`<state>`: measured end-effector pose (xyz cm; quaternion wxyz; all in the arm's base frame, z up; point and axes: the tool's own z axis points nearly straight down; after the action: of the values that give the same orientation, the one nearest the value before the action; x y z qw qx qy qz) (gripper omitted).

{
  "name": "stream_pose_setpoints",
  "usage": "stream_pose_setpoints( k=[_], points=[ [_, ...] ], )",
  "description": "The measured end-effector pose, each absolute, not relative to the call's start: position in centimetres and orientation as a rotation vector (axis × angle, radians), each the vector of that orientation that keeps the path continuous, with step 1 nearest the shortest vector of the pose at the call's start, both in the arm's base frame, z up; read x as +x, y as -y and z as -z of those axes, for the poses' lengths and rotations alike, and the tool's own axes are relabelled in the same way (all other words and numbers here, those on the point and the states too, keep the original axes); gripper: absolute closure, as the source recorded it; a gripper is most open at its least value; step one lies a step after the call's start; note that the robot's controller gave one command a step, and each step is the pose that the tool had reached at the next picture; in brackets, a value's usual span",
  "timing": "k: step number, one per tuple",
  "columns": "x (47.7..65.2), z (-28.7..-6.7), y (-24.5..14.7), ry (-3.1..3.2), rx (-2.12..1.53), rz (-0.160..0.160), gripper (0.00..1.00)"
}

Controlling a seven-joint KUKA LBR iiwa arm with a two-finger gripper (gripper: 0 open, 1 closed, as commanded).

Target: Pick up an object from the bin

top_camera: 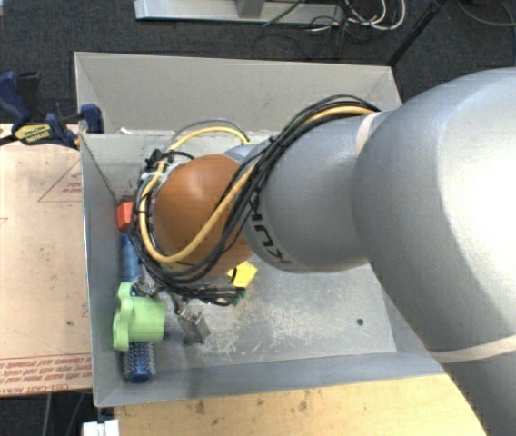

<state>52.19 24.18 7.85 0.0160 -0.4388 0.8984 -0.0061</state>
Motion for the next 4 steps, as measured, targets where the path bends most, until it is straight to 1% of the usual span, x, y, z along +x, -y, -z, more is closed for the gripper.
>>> stream_pose_setpoints(
  k=[1, 2, 3, 4],
  points=[
    [51.3, -7.2, -24.5, -2.808, -1.385, 0.007, 1.0],
    [54.6, -11.0, -23.8, -2.918, -1.152, 0.0, 1.0],
    [54.4, -10.9, -23.8, -2.92, -1.151, -0.004, 0.0],
    [49.7, -8.3, -23.8, -2.763, -1.468, 0.002, 0.0]
  ],
)
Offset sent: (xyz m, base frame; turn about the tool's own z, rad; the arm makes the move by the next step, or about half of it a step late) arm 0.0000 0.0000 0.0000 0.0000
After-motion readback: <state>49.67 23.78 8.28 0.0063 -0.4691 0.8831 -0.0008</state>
